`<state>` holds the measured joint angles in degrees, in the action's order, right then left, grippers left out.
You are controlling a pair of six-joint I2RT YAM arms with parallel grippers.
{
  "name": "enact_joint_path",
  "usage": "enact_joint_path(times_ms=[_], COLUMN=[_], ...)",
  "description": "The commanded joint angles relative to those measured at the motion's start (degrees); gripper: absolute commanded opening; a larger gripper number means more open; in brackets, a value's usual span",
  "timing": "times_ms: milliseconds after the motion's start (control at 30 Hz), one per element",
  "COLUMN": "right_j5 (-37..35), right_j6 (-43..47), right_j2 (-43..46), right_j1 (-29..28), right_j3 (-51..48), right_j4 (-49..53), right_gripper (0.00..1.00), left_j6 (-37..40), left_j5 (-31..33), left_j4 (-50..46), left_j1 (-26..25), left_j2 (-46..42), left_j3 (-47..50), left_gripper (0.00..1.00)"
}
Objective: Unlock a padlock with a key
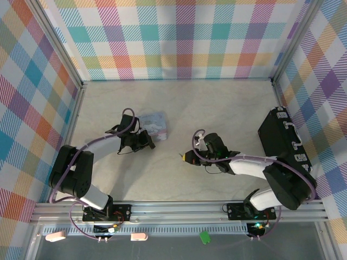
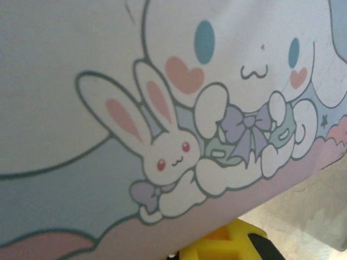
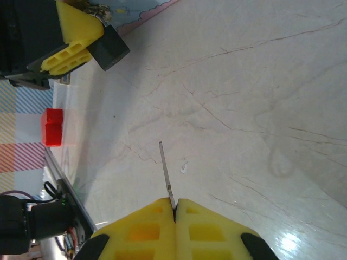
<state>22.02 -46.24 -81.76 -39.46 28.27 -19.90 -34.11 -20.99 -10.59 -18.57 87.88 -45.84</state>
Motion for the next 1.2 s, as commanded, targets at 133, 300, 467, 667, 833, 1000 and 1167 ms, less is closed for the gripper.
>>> enact_joint_path(times_ms=[133,300,467,667,833,1000,1167], right_j5=[3.9,2.0,2.2,2.5,3.6,3.1,3.5], right_j6=[-9.9,-14.8,-19.9,-23.4,-26.8,-29.0,-31.3], right_j2=[-7.2,-10.7,-14.6,-17.5,-21.0,-23.3,-25.7], right_j1=[-2.2,-3.8,-4.0,-4.0,-4.0,-3.9,-3.7], right_j3=[1.8,1.5,0.4,-0.2,0.3,0.7,0.7], right_j4=[-13.2,-19.8,-27.4,-32.5,-37.5,-39.1,-42.2], right_gripper=[0.0,0.0,0.0,0.0,0.0,0.0,0.0], left_j6=[-6.5,-8.6,-9.5,-10.3,-11.1,-12.5,-13.5], left_j5=[-3.2,-3.6,-3.6,-4.2,-4.0,-4.7,-4.6], left_j4=[2.9,5.0,5.4,6.9,7.7,10.4,11.9], left_j1=[-3.5,-5.0,-5.9,-6.5,-7.0,-7.1,-7.3], left_j2=[-1.6,-1.3,-1.3,-1.8,-2.0,-1.8,-1.8], left_j3=[1.1,1.4,1.2,1.7,1.9,2.6,3.1], left_gripper=[0.04,0.04,0.04,0.04,0.04,0.04,0.04])
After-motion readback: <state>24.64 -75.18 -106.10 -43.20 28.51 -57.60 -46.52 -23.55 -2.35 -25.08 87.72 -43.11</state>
